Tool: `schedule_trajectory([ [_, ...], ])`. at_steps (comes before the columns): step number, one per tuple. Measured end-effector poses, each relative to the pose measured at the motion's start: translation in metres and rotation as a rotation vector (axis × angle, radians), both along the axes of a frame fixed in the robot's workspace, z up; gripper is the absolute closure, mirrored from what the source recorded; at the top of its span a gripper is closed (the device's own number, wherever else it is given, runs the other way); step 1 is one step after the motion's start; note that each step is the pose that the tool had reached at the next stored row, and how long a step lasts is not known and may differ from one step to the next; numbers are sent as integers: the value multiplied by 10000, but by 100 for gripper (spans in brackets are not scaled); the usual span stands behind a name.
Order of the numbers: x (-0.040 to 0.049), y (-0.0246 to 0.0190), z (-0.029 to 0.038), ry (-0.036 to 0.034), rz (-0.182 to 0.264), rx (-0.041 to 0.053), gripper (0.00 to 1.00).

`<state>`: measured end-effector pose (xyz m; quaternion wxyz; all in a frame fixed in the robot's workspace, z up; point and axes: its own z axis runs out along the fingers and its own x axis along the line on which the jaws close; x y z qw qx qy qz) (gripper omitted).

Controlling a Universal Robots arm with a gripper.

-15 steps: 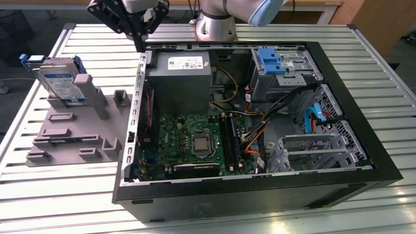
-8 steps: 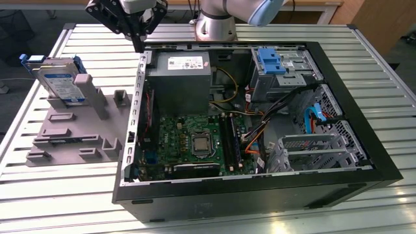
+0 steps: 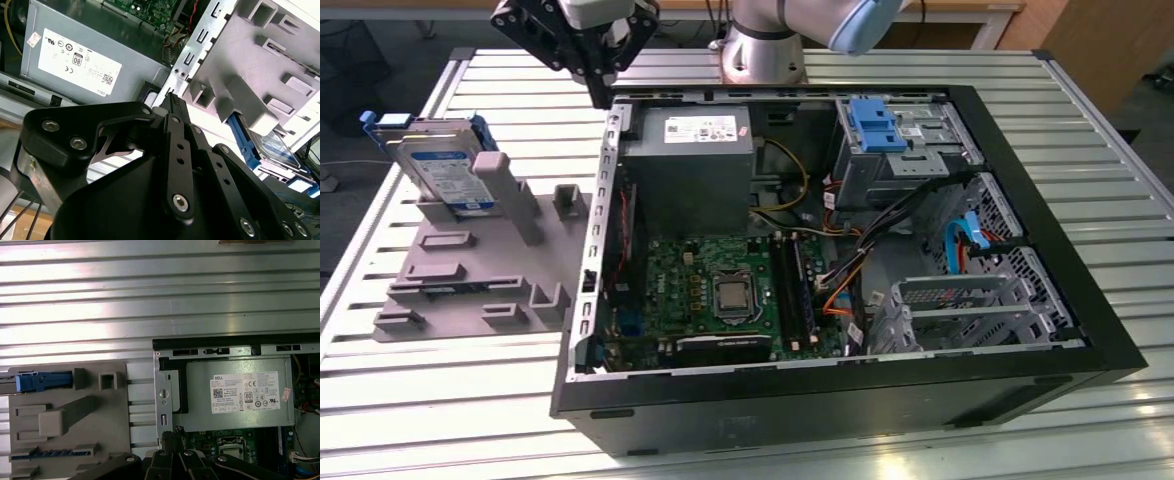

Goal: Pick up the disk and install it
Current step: 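Reach for the disk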

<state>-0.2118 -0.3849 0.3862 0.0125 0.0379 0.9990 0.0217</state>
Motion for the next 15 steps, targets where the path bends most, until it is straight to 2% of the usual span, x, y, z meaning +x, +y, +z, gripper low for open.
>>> schedule_trajectory([
  [15,-63,0,-17,12,1,0,89],
])
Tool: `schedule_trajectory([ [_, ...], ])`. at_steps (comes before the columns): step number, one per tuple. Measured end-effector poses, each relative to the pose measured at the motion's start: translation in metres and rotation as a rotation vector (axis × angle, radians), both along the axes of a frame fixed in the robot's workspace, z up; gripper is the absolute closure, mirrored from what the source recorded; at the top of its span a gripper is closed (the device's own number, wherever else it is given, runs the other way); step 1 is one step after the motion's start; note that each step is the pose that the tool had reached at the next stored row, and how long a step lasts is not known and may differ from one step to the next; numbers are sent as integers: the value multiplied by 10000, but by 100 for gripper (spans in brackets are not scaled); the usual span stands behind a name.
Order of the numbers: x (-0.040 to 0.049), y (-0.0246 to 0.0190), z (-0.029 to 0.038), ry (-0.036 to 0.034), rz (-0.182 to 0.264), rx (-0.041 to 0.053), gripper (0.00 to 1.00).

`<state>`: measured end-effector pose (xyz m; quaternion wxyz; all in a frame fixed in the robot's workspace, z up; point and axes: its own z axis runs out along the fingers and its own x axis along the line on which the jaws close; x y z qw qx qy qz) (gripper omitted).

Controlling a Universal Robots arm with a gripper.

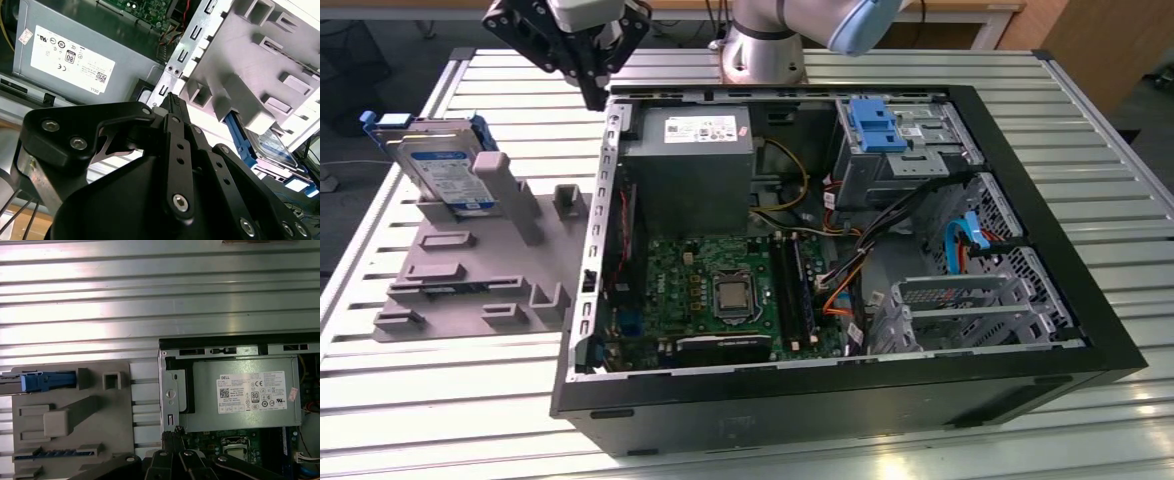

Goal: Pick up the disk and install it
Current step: 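Reach for the disk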

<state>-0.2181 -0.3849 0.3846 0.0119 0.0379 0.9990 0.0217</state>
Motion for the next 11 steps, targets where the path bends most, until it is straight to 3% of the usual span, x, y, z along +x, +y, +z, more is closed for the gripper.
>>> schedule_trajectory([
  [11,-53,2,-11,5,0,0,89],
])
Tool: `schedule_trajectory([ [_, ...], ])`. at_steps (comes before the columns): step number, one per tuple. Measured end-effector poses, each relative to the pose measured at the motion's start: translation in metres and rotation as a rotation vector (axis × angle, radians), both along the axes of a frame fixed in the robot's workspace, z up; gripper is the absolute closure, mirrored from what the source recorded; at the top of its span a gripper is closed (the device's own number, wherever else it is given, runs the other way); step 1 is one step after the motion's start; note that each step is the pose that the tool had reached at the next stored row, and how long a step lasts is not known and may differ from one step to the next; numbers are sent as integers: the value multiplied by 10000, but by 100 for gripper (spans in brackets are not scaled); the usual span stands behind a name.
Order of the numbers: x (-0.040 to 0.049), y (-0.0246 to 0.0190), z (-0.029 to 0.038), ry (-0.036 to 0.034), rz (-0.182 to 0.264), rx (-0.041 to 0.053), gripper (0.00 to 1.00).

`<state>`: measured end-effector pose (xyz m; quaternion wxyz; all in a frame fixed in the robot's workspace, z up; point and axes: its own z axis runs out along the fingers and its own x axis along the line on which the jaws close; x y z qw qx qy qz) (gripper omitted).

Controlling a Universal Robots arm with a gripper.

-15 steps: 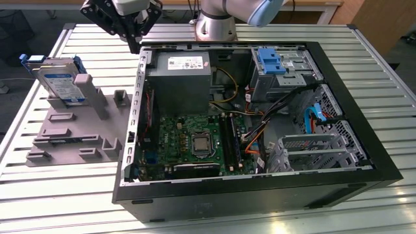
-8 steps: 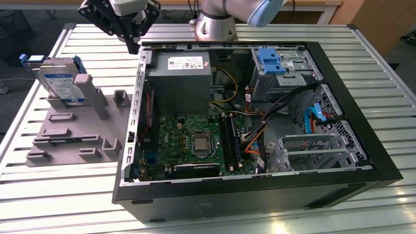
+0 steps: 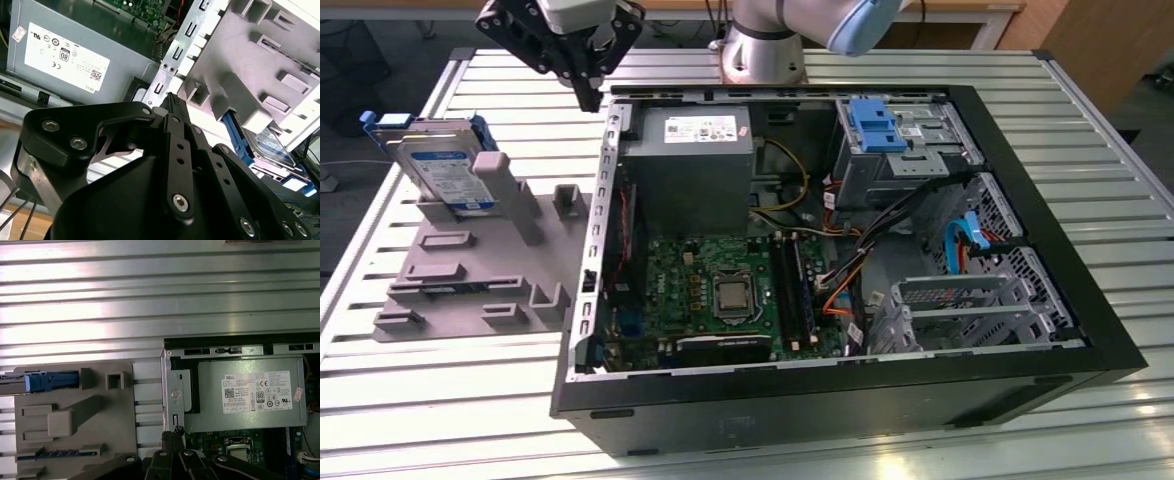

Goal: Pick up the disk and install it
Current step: 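Reach for the disk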

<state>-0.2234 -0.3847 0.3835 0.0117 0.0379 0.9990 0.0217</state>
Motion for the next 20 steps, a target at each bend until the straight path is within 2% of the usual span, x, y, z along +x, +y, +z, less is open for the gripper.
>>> schedule_trajectory([
  [20,-113,8,-20,2,-1,-1,89],
])
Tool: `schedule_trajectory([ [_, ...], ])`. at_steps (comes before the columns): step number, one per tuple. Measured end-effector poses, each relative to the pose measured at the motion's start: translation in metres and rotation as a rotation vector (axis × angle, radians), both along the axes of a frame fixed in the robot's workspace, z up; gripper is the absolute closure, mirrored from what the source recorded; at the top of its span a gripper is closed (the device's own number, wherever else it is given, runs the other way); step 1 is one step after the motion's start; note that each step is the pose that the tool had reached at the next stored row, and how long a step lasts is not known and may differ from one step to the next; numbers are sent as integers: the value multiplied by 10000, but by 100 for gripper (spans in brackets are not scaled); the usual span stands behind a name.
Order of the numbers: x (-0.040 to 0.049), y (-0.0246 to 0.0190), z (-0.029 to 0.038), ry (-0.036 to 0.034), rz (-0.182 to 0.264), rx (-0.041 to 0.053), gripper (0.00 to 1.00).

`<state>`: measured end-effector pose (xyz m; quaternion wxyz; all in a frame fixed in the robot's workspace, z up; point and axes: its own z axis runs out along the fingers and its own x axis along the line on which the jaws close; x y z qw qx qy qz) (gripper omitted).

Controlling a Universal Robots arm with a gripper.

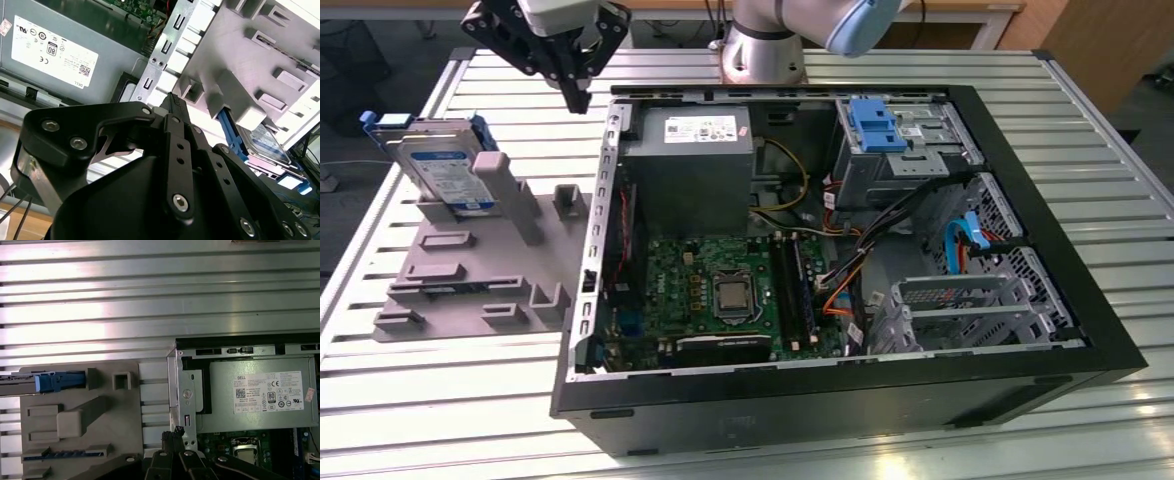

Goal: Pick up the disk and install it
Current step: 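Reach for the disk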

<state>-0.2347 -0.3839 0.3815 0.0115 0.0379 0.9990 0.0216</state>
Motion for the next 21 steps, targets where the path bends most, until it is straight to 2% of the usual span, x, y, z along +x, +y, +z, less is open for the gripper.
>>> schedule_trajectory([
  [21,-81,9,-18,3,0,1,89],
])
